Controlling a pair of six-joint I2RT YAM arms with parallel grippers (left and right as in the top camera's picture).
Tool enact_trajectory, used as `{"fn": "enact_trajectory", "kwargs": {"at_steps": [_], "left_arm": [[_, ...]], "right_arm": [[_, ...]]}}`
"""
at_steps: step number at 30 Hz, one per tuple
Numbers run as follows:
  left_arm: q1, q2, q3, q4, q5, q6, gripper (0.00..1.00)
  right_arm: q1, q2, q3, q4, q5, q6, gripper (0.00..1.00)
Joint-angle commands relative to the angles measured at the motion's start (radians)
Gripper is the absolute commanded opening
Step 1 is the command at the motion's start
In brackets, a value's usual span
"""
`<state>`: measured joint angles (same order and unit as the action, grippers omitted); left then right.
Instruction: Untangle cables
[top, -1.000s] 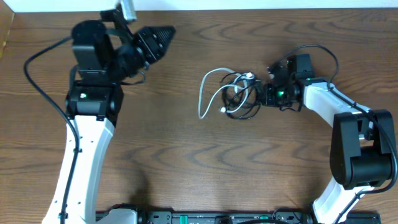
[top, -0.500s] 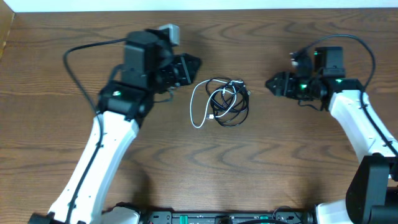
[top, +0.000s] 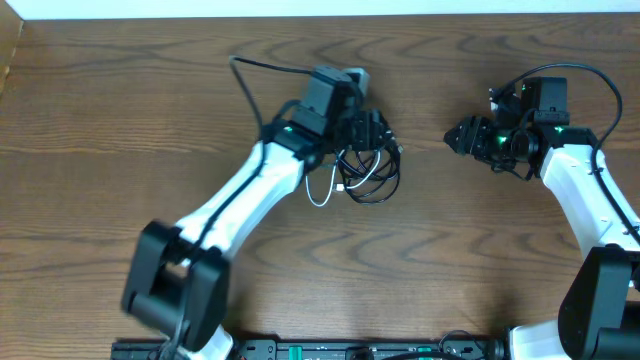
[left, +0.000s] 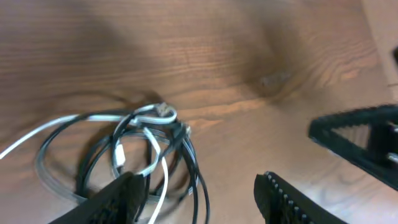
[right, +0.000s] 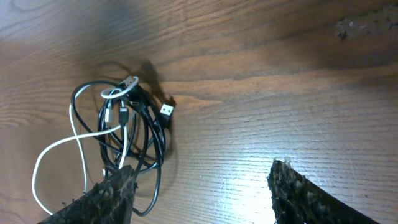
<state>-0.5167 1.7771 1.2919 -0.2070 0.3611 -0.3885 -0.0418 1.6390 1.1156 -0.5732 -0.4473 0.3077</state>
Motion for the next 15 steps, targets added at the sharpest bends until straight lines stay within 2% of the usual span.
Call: {"fn": "enact_trajectory", "kwargs": {"at_steps": [1,6,11,15], "left_arm": [[-0.002,0.071,0.023,0.069,-0.047,-0.010,0.62],[-0.002,0.192,0.115,0.044,-0.045,-0.029,0.62],[-0.013,0.272,0.257,-0.118,-0.033,0.168,0.64],[-0.007,0.286,0.283,-0.155,-0.034,0.382,0.68]], "right_arm": [[-0.005,-0.001,0.002,-0.004,0.012,0.010,0.65],[-0.005,-0.001,0.002,-0.003,0.014,0.010,0.65],[-0.005,-0.001,0.002,-0.007,0.028,0.009,0.65],[-0.005,-0.001,0.002,-0.006,0.030,0.010,0.66]]}}
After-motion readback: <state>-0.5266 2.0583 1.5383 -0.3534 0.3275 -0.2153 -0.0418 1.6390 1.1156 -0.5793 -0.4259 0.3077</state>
